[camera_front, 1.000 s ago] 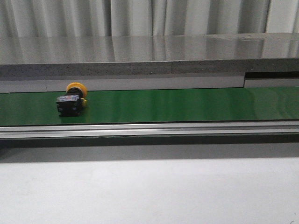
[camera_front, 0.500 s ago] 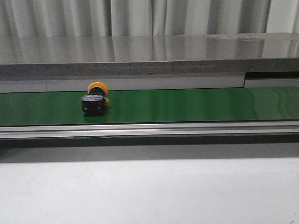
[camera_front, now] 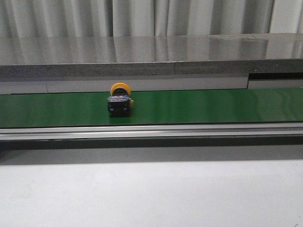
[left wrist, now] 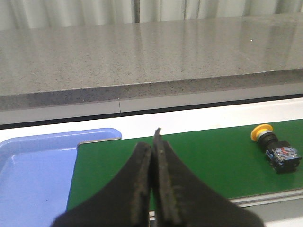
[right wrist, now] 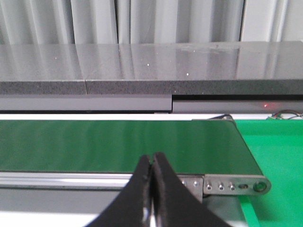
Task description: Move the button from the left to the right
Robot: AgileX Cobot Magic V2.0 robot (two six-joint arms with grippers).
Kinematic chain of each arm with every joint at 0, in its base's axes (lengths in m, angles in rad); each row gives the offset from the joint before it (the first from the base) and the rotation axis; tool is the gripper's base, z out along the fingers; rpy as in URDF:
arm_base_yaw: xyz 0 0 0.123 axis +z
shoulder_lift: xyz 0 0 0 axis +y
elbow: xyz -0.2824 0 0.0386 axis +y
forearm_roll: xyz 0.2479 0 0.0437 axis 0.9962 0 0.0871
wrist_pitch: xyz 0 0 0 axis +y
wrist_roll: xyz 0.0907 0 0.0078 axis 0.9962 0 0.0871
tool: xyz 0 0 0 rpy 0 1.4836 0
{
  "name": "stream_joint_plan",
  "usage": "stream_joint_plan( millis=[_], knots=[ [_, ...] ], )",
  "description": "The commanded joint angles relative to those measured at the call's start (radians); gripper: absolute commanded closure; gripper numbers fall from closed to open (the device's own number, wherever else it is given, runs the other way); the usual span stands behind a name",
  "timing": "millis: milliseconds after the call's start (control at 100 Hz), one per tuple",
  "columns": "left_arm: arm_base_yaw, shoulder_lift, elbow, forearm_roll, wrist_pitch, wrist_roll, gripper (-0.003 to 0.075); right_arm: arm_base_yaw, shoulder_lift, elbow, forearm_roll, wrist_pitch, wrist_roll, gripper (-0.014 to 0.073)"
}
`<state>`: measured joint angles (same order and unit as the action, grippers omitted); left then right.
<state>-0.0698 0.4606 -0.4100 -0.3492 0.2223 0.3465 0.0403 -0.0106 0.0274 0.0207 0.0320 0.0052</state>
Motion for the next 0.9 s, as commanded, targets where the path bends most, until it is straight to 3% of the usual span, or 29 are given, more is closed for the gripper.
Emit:
stream_joint_plan(
  millis=[0, 130, 260, 480, 890],
  knots=[
    [-0.01, 0.008, -0.028, -0.016, -0.075, -0.003, 0.074, -0.003, -0.019, -0.016, 0.003, -0.119, -0.005, 0.0662],
    [-0.01, 0.008, -0.028, -0.016, -0.075, -0.003, 0.074, -0.003, -0.019, -0.023, 0.003, -0.177, -0.005, 0.0662],
    [-0.01, 0.008, -0.028, -0.016, -0.075, -0.003, 0.074, -0.003, -0.01, -0.083, 0.003, -0.136, -0.005, 0.0662],
    [-0.01, 0.008, -0.028, -0.016, -0.075, -0.003, 0.074, -0.003, 0.104, -0.264, 0.004, 0.071, -0.005, 0.0662],
    [-0.01, 0.008, -0.028, -0.016, -0.075, -0.003, 0.074, -0.003, 0.531, -0.67, 0.029, 0.466, -0.005, 0.0662]
  ],
)
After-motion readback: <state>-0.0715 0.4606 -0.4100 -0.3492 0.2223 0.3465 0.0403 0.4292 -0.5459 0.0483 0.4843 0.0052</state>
